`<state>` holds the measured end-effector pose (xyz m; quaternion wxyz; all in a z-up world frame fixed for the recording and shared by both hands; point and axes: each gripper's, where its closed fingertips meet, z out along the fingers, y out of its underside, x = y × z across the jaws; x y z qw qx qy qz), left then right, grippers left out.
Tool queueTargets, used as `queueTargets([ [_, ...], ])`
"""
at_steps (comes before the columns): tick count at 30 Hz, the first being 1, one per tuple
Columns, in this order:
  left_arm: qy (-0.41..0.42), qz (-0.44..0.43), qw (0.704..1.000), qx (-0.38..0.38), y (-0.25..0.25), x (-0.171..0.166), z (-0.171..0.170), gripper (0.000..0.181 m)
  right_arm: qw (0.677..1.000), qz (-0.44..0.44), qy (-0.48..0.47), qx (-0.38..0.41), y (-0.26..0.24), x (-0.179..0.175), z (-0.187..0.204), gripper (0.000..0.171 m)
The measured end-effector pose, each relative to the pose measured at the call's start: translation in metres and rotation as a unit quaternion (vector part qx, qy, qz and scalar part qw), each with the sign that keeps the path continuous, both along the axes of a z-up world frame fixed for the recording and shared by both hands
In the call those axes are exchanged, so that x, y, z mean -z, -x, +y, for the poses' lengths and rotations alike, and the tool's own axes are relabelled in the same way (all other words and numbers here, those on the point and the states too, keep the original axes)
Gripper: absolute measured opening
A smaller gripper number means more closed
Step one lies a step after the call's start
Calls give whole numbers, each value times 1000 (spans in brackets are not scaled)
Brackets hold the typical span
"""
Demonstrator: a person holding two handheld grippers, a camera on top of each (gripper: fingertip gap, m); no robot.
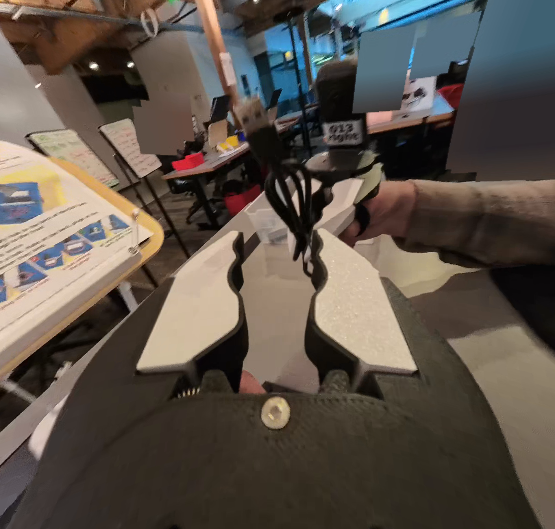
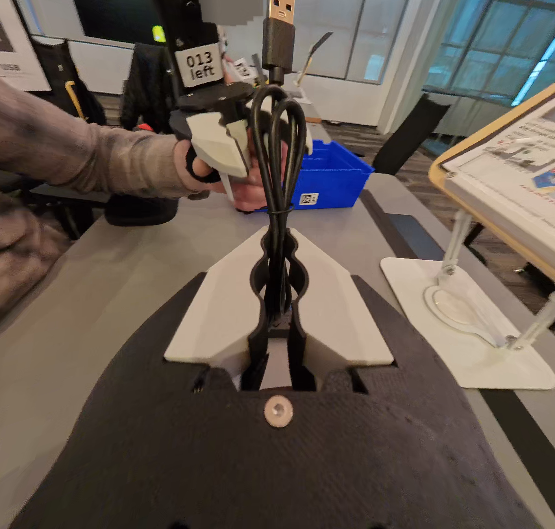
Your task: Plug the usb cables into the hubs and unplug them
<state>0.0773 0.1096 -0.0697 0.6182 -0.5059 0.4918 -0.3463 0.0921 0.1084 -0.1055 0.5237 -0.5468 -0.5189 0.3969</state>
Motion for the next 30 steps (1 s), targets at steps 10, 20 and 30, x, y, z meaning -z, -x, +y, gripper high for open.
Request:
queueTargets([
  [10,13,10,995,94,-26,0,-24,27,994,-31,47,-90,13,23,-26,2],
  [20,-11,3,1000,5,-28,-12,-6,10,1000,-8,15,-12,10,11,-1,8],
  [30,74,-80,985,-133,-14,-36,40,10,943,-122,-210,227,-1,-3,46,48],
])
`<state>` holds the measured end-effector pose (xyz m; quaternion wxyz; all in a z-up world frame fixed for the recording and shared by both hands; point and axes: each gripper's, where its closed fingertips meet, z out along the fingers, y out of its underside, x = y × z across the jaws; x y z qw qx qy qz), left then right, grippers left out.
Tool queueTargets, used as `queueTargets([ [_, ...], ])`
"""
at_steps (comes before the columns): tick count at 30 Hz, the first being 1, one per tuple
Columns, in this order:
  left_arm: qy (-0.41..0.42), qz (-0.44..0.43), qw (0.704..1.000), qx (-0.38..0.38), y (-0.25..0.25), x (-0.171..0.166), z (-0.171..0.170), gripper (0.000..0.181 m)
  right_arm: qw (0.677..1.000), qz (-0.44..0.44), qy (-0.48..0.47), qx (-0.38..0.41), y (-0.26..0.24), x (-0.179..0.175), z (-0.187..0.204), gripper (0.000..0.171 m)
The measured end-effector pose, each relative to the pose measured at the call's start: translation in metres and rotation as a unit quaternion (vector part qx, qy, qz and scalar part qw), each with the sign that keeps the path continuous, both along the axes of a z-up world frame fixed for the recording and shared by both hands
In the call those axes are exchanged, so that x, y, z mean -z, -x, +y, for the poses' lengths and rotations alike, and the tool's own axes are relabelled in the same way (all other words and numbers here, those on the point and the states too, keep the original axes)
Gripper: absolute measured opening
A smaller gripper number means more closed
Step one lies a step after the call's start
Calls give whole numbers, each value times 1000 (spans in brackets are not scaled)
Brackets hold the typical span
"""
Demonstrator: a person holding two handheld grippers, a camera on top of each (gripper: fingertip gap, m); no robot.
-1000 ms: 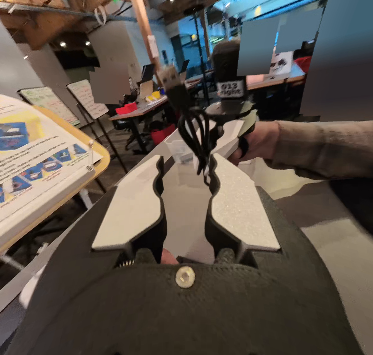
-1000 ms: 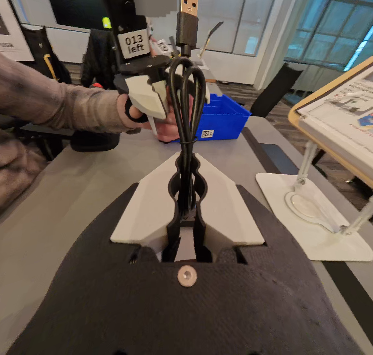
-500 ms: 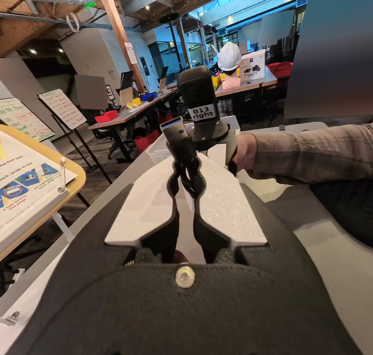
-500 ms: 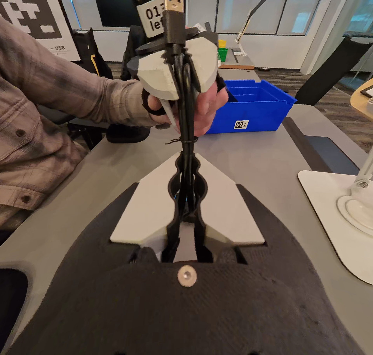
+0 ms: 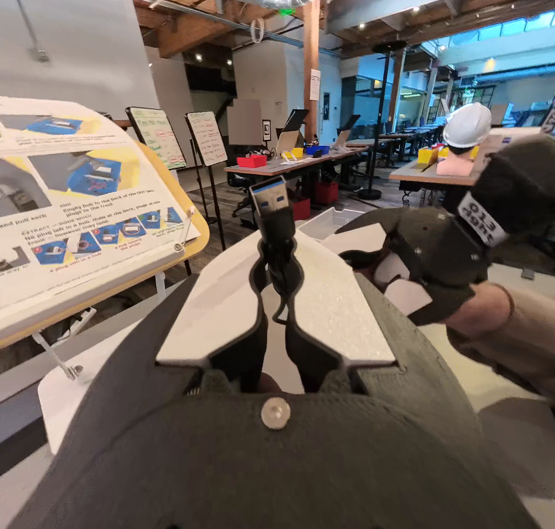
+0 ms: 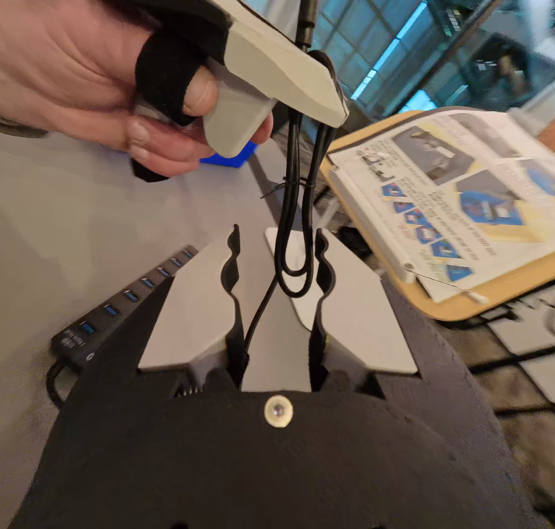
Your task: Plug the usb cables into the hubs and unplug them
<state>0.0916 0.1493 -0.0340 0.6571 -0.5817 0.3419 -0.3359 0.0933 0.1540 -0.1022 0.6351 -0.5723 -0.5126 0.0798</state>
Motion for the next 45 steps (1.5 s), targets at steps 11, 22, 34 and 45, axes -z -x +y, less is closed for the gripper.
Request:
queueTargets([
  [11,59,-52,997,-22,-15,-1,-6,9,994,1,-64,90,-9,-8,13,13],
  [22,14,-56,998,7,-22,-18,-17,24,998,52,-29,31,-9,-18,3,6],
  [34,-18,38,978,204,-25,8,-58,73,958,81,144,-236,12,-3,-57,4],
  [45,-36,39,973,223,-36,15,-67,21,924,91,210,-306,16,6,-77,5],
])
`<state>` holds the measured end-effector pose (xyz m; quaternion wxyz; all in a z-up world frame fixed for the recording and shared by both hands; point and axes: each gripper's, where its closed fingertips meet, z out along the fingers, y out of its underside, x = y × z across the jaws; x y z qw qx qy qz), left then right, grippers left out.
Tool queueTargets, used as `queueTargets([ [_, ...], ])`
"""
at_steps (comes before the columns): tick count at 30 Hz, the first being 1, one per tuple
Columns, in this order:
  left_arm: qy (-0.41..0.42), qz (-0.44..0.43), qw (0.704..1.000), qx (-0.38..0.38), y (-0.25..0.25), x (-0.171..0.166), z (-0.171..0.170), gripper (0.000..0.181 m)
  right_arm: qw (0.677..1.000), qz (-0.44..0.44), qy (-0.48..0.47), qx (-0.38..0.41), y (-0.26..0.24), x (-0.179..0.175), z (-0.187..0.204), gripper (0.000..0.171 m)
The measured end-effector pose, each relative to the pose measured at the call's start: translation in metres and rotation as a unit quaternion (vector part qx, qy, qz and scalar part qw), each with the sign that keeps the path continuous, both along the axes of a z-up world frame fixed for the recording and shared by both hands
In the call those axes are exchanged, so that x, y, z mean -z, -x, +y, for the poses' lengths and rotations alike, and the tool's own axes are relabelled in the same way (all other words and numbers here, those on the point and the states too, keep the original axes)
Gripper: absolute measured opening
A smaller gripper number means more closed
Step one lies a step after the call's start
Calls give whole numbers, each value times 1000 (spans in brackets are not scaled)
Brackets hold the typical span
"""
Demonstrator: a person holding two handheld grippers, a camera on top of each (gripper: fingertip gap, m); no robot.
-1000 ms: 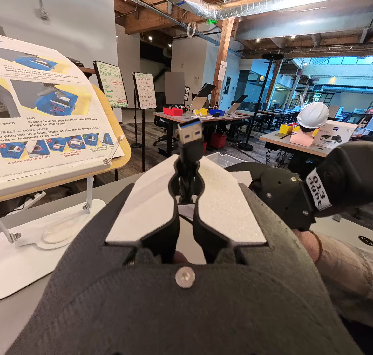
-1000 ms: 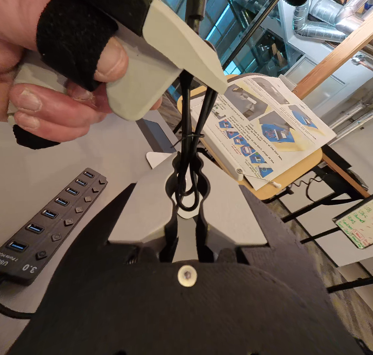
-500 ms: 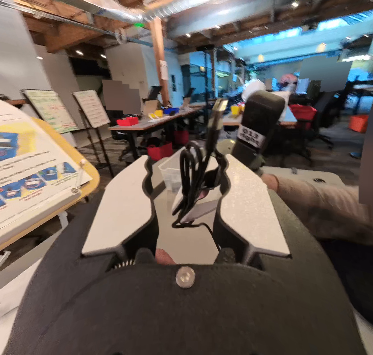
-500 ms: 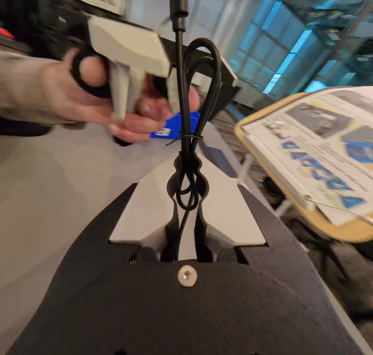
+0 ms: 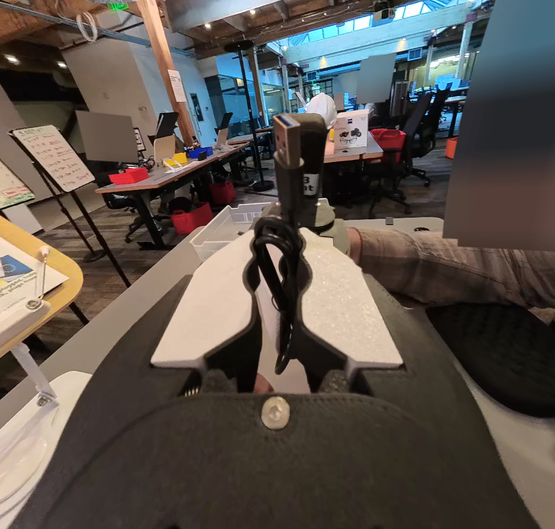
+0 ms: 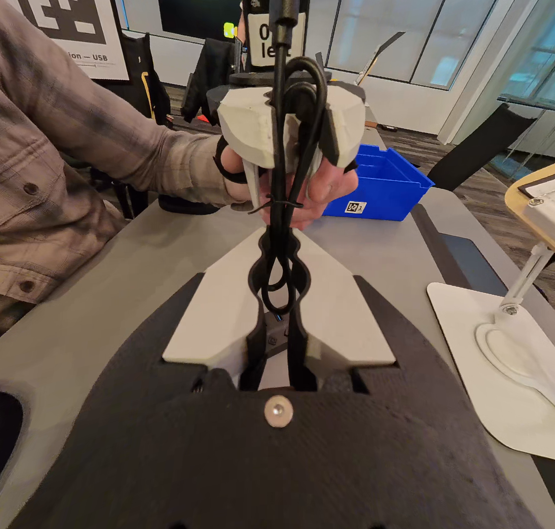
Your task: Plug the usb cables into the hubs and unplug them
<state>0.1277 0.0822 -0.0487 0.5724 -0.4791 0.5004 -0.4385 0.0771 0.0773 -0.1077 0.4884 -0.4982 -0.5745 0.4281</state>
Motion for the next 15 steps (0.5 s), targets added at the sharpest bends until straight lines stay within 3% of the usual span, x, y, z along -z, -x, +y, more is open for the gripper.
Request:
queueTargets([
  [6,21,-12,999,-47,2,-7,18,14,997,11,-24,73,-2,-8,21,10],
  [10,60,-27,994,-92,10,-13,42,13,983,-14,-102,151,-15,-16,39,20],
  [13,98,-28,990,-95,14,-15,56,13,953,-43,-213,211,-26,-29,46,23],
  [15,126,-15,988,-84,12,-12,61,14,911,-77,-318,251,-30,-41,46,25],
])
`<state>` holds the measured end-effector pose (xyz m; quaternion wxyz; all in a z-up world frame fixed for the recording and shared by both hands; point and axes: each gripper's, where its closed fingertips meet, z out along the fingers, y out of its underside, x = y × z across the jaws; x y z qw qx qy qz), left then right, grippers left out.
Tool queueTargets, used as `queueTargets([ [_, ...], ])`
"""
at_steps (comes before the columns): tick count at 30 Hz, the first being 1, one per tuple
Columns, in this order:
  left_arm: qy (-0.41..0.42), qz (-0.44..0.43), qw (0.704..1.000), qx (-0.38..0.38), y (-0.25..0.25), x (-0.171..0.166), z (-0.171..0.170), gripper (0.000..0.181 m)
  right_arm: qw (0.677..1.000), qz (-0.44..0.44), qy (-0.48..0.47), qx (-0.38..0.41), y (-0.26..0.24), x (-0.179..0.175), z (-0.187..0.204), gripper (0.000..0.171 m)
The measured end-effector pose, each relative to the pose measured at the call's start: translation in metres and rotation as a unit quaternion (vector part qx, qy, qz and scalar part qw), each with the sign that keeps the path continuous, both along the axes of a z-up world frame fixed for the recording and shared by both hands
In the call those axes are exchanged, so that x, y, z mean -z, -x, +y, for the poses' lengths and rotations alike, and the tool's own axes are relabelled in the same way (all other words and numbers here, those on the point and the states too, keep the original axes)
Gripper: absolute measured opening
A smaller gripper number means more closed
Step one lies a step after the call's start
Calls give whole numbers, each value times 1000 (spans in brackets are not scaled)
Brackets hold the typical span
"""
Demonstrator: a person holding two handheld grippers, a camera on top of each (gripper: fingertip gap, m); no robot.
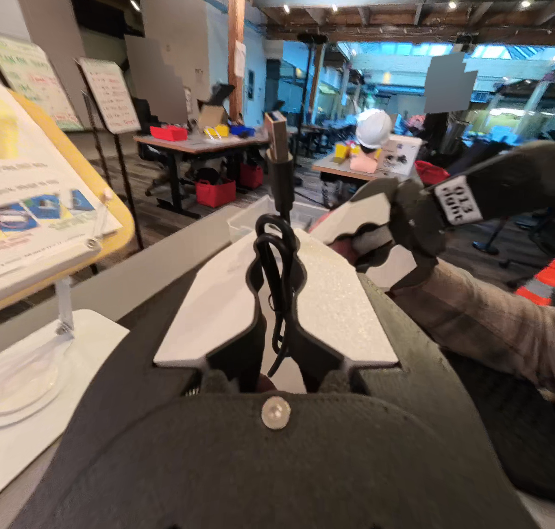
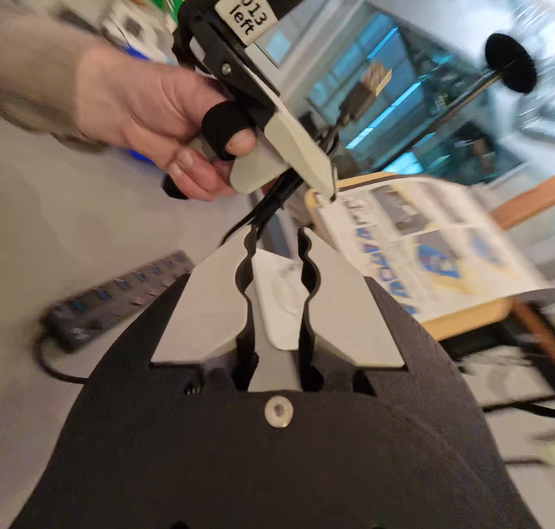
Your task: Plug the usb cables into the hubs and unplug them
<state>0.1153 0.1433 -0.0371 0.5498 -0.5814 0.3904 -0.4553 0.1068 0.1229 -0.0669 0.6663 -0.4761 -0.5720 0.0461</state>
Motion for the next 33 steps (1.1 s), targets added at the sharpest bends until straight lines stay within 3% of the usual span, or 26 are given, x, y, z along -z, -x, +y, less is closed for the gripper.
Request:
queueTargets([
  [5,69,43,996,46,-12,22,3,14,963,-159,-204,80,5,-2,-3,23],
  [13,123,22,989,82,-6,25,8,13,929,-247,-259,99,12,17,3,15],
  [27,115,35,989,91,-12,27,-2,13,931,-250,-245,102,12,20,4,0],
  [33,40,31,996,68,-7,15,-3,13,983,-126,-101,83,14,12,4,0],
])
